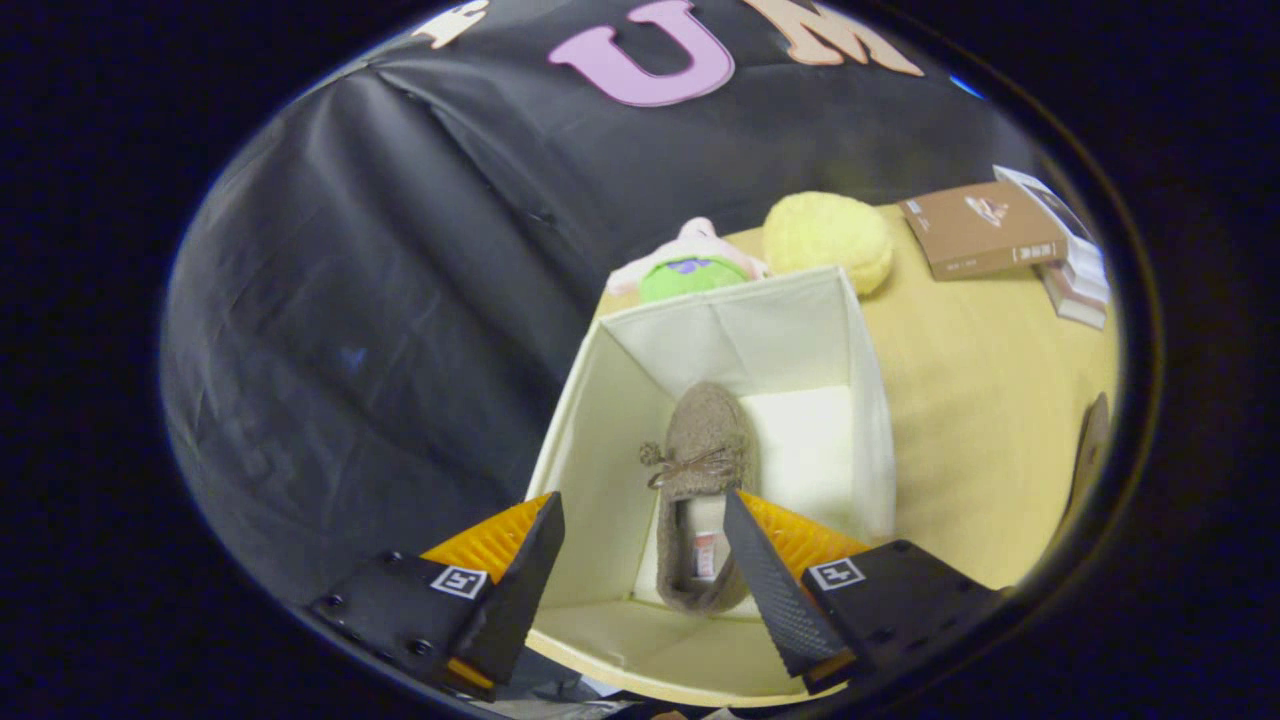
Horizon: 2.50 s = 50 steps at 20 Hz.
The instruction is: Open the storage box then place both shoes into the box .Put the left shoe in first, then the right shoe, with the right side of both shoes facing outward in a uniform manner.
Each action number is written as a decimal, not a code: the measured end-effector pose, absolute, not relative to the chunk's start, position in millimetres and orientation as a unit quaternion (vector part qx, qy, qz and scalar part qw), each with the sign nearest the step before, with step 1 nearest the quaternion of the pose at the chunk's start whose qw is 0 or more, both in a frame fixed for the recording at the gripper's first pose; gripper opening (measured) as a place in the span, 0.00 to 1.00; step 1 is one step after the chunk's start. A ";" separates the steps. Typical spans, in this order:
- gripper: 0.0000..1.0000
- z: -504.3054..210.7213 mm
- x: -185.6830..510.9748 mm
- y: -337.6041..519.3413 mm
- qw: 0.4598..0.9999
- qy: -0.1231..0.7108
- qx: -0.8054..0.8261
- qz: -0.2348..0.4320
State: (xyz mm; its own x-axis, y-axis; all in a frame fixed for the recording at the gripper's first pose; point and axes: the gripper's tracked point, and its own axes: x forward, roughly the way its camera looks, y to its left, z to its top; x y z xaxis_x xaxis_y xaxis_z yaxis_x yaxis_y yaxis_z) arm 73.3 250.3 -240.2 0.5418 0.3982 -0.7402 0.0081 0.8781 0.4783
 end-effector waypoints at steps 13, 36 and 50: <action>1.00 -176.6 36.9 61.1 0.942 0.325 0.028 0.075; 0.91 -337.6 -95.2 -209.4 0.856 0.516 0.015 -0.039; 0.05 -374.9 -103.9 -207.6 0.792 0.591 0.135 -0.070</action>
